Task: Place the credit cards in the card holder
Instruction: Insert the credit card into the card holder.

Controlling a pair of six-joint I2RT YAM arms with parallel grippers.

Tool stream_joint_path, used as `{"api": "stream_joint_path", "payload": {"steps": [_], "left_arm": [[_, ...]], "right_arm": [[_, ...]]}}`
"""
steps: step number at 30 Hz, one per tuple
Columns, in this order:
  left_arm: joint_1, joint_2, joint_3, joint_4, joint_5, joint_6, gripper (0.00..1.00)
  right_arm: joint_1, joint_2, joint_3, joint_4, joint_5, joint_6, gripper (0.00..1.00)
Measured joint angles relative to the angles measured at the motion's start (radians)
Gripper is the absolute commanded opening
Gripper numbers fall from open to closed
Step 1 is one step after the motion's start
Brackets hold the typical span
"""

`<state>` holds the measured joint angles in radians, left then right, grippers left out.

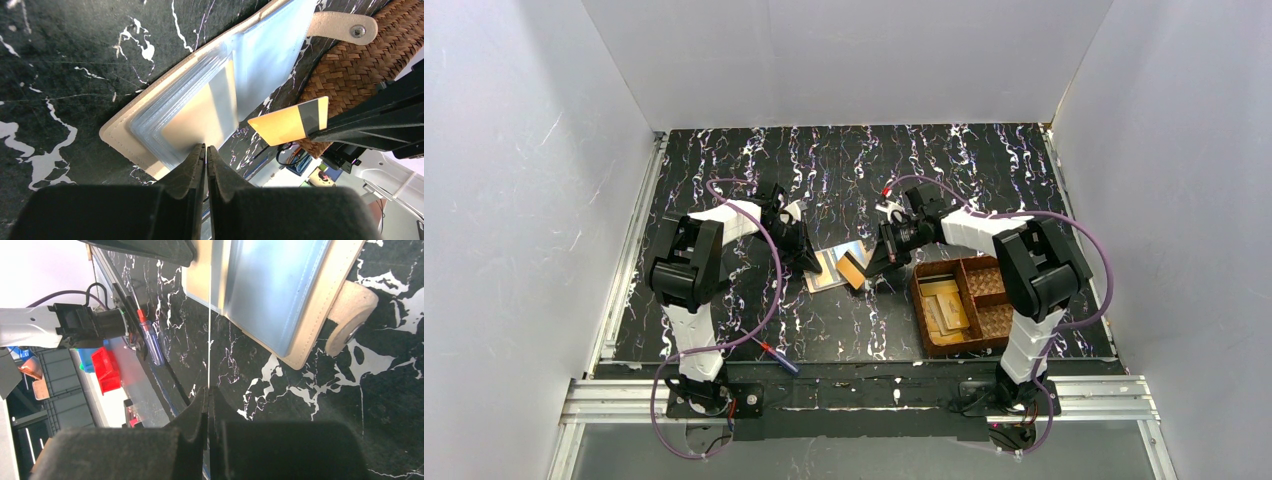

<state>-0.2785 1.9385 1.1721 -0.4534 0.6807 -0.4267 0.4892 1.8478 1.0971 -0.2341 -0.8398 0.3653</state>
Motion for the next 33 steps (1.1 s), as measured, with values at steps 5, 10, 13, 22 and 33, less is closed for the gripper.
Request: {"api": "stream_joint_path", "payload": {"steps": [5, 10, 13, 22, 33], "left_arm": [[0.0, 0.0, 0.0, 0.0, 0.0, 0.0, 0.05], [0.0, 0.0, 0.0, 0.0, 0.0, 0.0, 0.05], [0.0, 0.0, 0.0, 0.0, 0.0, 0.0, 0.04], [0.0, 0.0, 0.0, 0.0, 0.0, 0.0, 0.04], [0.0, 0.0, 0.0, 0.0, 0.0, 0.0, 0.03]], "right_arm": [[0.008, 0.022, 0.0, -0.004, 0.0, -0.004, 0.01], [0.012, 0.029, 0.0, -0.003, 0.001, -0.006, 0.01], [0.014, 0.036, 0.0, -0.004, 0.008, -0.007, 0.01], [0.012, 0.041, 0.0, -0.011, 0.042, -0.01, 0.01], [0.0, 0.038, -0.012, -0.018, 0.047, -0.014, 0.01]]}}
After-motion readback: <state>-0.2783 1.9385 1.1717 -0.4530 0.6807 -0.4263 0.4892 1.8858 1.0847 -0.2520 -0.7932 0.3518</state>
